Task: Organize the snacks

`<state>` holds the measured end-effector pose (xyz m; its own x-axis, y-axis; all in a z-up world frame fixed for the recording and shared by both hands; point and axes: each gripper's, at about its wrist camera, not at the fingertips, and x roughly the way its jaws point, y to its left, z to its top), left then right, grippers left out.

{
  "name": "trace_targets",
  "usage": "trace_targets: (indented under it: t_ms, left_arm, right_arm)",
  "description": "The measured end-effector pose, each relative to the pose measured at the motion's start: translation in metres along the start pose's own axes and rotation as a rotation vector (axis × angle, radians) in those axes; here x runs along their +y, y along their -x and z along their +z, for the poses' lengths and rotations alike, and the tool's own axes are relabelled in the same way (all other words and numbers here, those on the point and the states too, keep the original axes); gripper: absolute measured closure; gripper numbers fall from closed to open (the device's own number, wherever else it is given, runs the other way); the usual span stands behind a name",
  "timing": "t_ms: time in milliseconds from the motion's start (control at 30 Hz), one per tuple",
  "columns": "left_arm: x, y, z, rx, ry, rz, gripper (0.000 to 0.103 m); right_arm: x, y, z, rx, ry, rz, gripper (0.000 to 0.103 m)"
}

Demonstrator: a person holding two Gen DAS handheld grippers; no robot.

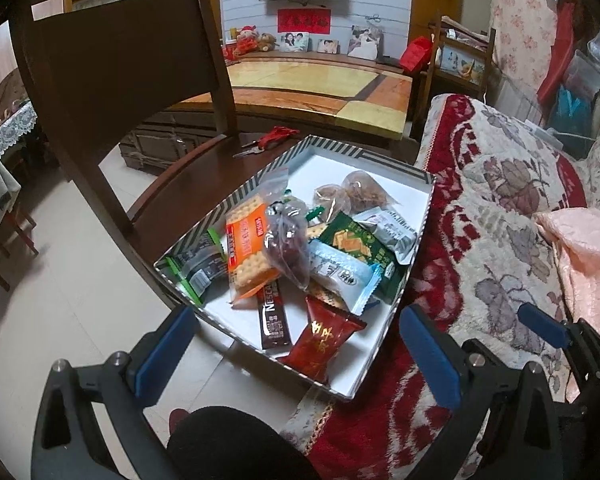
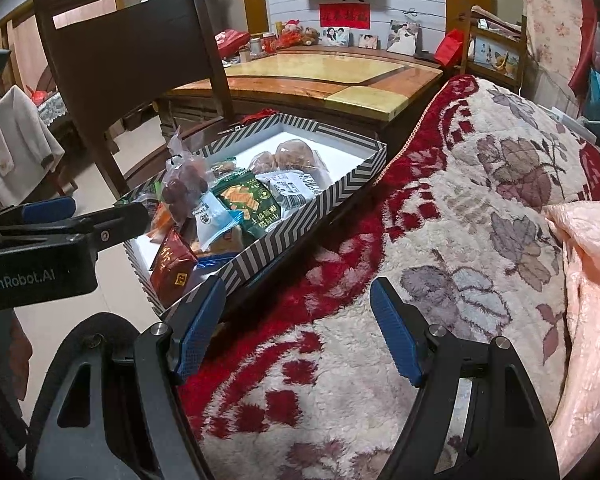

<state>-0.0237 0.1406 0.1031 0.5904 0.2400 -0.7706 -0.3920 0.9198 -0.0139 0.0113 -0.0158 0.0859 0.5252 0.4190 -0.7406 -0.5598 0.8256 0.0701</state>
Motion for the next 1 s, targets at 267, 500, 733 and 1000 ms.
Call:
trace_targets:
  t_ms: [267, 500, 733, 1000]
  left_arm:
    - [0.002, -0.004, 0.0, 0.015, 0.004, -0.009, 0.0]
    - [0.004, -0.006, 0.0, 0.009, 0.008, -0.004, 0.0]
    - [0.004, -0.012, 0.005, 0.022, 0.013, -0.005, 0.0]
    - [0.008, -0.017, 0.017, 0.012, 0.028, -0.008, 0.0]
  right_arm:
    - [0.004, -0.008, 0.006, 0.008, 0.024, -0.008, 0.028]
    - [0.005, -0.011, 0.011, 0.003, 0.028, -0.007, 0.028]
    - [0.006, -0.016, 0.019, 0.002, 0.039, -0.006, 0.028]
    - [0.01, -0.023, 0.037, -0.01, 0.069, -0.013, 0.028]
